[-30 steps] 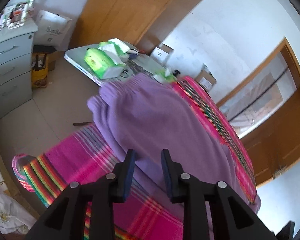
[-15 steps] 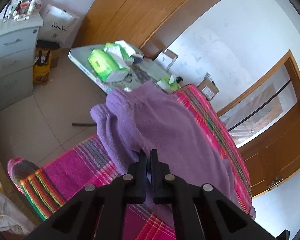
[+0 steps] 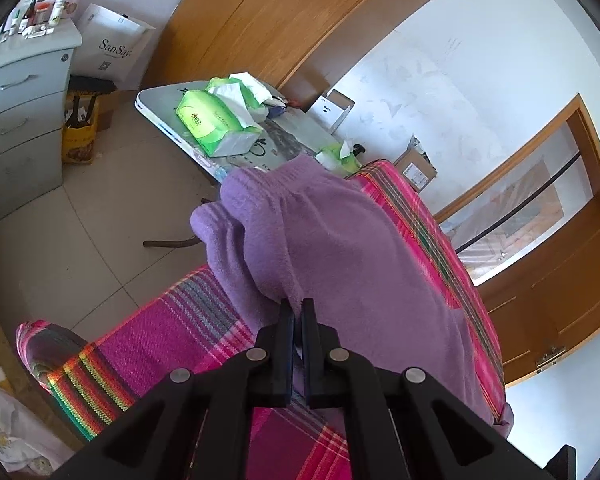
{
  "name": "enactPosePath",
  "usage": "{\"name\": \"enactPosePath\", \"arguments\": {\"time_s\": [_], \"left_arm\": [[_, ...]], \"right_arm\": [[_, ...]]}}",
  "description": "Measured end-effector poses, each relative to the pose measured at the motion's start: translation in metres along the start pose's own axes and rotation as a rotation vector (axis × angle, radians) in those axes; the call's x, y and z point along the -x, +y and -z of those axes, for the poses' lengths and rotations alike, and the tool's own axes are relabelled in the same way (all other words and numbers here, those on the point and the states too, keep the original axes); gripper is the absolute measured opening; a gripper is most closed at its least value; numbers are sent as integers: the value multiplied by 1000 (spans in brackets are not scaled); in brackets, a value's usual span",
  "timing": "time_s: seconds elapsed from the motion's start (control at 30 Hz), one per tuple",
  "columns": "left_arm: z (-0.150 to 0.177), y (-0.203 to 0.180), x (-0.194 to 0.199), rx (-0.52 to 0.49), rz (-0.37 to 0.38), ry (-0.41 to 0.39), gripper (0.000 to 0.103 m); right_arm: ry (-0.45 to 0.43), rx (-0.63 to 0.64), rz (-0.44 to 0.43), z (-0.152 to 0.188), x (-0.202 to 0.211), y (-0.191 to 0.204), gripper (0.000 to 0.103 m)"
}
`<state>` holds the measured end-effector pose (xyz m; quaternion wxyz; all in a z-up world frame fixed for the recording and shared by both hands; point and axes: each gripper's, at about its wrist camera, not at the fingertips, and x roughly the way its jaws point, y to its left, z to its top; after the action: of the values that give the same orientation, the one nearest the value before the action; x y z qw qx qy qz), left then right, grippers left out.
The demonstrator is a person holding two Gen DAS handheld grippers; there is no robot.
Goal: Fold clothes
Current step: 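Grasp the purple garment with the left gripper and lift it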
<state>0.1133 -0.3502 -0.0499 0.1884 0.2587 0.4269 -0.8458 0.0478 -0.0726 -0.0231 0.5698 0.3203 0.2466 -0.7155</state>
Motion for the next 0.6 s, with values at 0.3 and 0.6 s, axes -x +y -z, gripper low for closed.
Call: {"name": "enactPosePath", "arguments": {"time_s": [0.3,0.6], "left_arm": [[5,1,2,-27,-19,30,4],[33,-59,26,-160,80,26,4]], "right_arm": [[41,11,-78,0,-3,-2,7],[-25,-42,-54,-19,-10,-2,18]]}}
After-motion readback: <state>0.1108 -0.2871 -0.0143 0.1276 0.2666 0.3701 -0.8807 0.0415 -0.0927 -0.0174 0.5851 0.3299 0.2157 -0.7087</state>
